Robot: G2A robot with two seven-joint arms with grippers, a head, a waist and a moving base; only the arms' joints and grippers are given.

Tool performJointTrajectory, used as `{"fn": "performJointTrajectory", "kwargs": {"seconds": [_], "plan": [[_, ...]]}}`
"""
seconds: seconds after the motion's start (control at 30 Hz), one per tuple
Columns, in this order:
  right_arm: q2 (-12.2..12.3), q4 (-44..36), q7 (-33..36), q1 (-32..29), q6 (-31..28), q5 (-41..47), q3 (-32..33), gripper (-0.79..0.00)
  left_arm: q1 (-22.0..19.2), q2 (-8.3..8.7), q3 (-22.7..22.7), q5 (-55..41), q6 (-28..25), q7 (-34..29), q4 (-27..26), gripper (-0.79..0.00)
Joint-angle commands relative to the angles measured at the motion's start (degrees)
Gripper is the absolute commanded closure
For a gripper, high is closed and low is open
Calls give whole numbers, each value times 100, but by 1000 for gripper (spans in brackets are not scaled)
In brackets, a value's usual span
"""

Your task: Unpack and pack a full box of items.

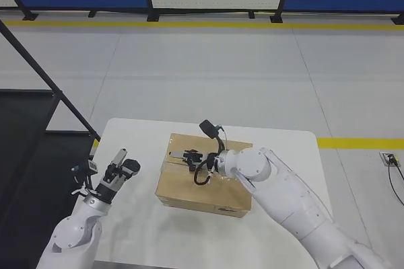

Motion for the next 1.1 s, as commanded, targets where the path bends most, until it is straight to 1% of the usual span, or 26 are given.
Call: {"fn": "performJointTrajectory", "kwargs": {"seconds": [0.0,0.33,0.47,0.57,0.67,0.87,1.07], "plan": [[-83,109,-61,81,-5,35,-99,-785,21,1,-10,-22,-18,-8,0,-785],[-521,792,-433,455,-94,365,-415,-785,163,9,-84,-137,-111,-24,9,-785],[-713,1122,-524,567,-245,563,-499,-785,212,13,-116,-185,-134,-39,27,-785],[-836,1320,-500,632,-339,633,-570,-785,234,15,-128,-200,-145,-46,34,-785],[-944,1504,-338,689,-449,746,-612,-785,248,16,-130,-207,-151,-52,36,-785],[-1076,1808,-143,783,-683,828,-590,-785,250,16,-106,-198,-141,-77,34,-785],[-1068,1938,107,833,-687,683,-484,-785,240,15,-79,-175,-131,-80,19,-785]]}}
